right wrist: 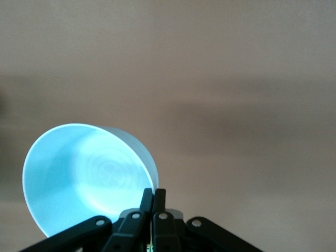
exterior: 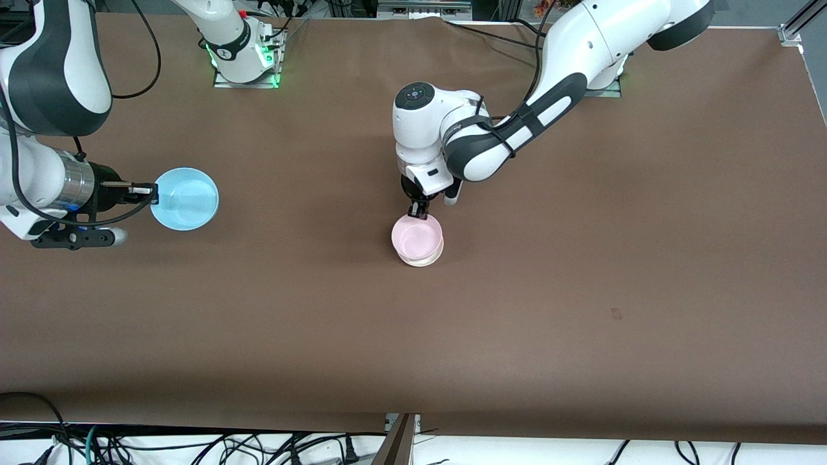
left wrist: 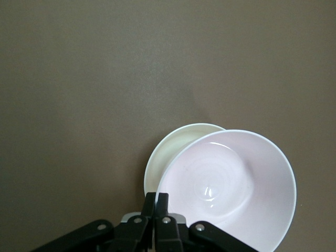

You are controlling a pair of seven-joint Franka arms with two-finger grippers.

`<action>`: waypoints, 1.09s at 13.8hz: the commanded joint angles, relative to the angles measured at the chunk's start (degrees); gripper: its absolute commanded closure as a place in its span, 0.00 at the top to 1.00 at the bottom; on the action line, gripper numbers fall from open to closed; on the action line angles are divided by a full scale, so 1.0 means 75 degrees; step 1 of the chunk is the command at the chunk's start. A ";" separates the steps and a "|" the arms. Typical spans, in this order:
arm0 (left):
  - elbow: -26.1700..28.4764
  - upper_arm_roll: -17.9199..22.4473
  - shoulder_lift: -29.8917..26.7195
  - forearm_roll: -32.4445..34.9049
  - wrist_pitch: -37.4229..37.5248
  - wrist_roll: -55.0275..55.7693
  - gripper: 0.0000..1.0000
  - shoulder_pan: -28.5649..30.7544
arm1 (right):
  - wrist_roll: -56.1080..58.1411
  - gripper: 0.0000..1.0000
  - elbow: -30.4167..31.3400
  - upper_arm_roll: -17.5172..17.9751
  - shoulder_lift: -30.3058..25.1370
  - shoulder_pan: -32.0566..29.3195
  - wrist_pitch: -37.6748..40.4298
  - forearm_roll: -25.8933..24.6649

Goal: Stack pink and blue bowls on white bowl
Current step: 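Lower the pink bowl into the white bowl with the left gripper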

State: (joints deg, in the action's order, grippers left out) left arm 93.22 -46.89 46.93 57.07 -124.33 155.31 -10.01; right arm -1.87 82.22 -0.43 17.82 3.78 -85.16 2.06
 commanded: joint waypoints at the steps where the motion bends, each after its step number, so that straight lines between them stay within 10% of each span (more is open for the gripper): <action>1: -0.0031 -0.0064 0.0188 0.0524 -0.0110 0.0819 0.00 -0.0084 | -0.0044 0.00 -0.0147 0.0034 0.0085 -0.0047 0.0128 0.0101; 15: 0.0051 -0.0052 0.0258 0.0547 -0.0110 0.0831 0.00 -0.0084 | -0.0055 0.00 -0.0147 0.0046 0.0097 -0.0047 0.0116 0.0113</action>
State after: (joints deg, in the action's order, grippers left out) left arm 93.23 -46.99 48.48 58.31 -124.34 155.87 -10.46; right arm -1.87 82.22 -0.43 18.36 3.78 -85.16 2.06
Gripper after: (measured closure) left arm 0.974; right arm 0.978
